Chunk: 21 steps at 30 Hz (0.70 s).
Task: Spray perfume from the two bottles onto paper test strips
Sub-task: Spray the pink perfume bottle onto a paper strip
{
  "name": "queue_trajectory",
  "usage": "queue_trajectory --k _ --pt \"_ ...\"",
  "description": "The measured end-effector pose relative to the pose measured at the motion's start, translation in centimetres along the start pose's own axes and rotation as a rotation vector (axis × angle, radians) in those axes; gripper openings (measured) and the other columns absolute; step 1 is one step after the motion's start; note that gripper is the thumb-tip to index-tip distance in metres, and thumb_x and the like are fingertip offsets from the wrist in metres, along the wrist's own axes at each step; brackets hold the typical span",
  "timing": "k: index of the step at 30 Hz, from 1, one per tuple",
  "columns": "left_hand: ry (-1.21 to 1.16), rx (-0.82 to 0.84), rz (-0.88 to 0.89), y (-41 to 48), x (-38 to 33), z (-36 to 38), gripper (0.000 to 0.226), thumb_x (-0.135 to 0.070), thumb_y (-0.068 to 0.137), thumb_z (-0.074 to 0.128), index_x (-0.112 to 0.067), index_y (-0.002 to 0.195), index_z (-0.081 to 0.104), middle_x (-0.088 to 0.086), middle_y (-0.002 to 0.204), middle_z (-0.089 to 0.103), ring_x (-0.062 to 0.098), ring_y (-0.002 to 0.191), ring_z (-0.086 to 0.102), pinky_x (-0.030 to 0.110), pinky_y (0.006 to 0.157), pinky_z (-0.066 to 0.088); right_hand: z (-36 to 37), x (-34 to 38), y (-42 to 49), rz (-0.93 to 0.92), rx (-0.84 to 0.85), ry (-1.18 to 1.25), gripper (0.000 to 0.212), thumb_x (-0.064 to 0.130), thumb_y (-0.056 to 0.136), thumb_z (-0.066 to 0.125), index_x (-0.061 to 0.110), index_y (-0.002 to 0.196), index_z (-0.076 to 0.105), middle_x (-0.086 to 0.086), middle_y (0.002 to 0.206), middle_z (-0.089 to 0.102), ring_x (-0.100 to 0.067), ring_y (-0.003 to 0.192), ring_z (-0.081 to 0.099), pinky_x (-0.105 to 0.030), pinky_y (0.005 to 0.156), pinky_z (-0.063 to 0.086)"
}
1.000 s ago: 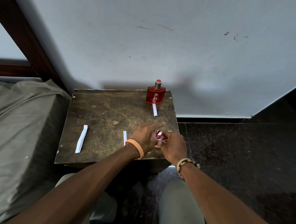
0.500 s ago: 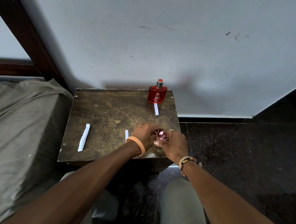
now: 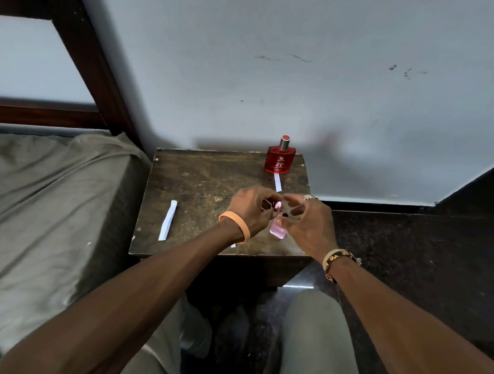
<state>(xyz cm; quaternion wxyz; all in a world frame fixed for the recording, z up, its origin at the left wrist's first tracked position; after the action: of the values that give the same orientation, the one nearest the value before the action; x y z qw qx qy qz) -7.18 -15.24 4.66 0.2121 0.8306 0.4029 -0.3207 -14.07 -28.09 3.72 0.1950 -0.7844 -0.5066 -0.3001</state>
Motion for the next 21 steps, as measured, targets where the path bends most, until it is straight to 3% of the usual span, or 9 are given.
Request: queue_trajectory --k 4,8,13,21 --pt "-0.028 -0.05 -0.024 -0.7 0.9 -2.1 0.025 -0.014 0.077 0.077 -0.018 0.102 0.073 -0.001 0.094 0.074 0.009 0.082 0.068 0.032 0.079 0.058 0.5 2.9 0.2 -0.078 0.03 0.12 0.038 0.008 0.079 0.081 0.015 0.115 0.073 0.001 0.094 0.075 -0.011 0.084 0.07 -0.032 0.082 0.06" --pt "-0.069 -0.105 -0.062 -1.5 2.8 -4.8 0.028 -0.01 0.073 0.079 -0.017 0.099 0.074 -0.001 0.092 0.075 0.009 0.08 0.069 0.031 0.079 0.058 2.0 5.7 0.8 -0.073 0.086 0.183 0.034 0.013 0.081 0.08 0.017 0.115 0.073 0.005 0.097 0.075 -0.009 0.089 0.07 -0.019 0.077 0.055" --pt "-0.212 -0.186 -0.194 -2.2 6.9 -7.9 0.034 -0.001 0.066 0.079 -0.014 0.097 0.075 -0.001 0.088 0.075 0.006 0.079 0.07 0.028 0.079 0.059 5.5 9.0 1.9 -0.104 0.134 0.206 0.023 0.017 0.079 0.082 0.02 0.102 0.078 0.003 0.093 0.077 -0.009 0.086 0.07 -0.038 0.081 0.058" --pt "-0.23 -0.251 -0.313 -2.3 14.8 -10.1 0.026 0.0 0.07 0.076 -0.017 0.09 0.076 -0.004 0.085 0.074 0.005 0.08 0.07 0.028 0.082 0.057 12.8 12.5 5.3 -0.132 0.275 0.117 0.018 0.016 0.084 0.074 0.018 0.102 0.079 -0.003 0.093 0.076 -0.019 0.088 0.069 -0.039 0.079 0.057"
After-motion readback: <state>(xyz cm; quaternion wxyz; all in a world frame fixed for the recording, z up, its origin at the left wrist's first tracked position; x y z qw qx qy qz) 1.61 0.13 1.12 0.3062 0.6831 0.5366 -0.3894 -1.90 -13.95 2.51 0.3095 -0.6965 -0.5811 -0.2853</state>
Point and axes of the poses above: each hand's wrist, its own y-axis towards the middle knuckle, its own z-axis out of the palm, x = y × z, the point moved 3 cm from there along y, towards the middle knuckle
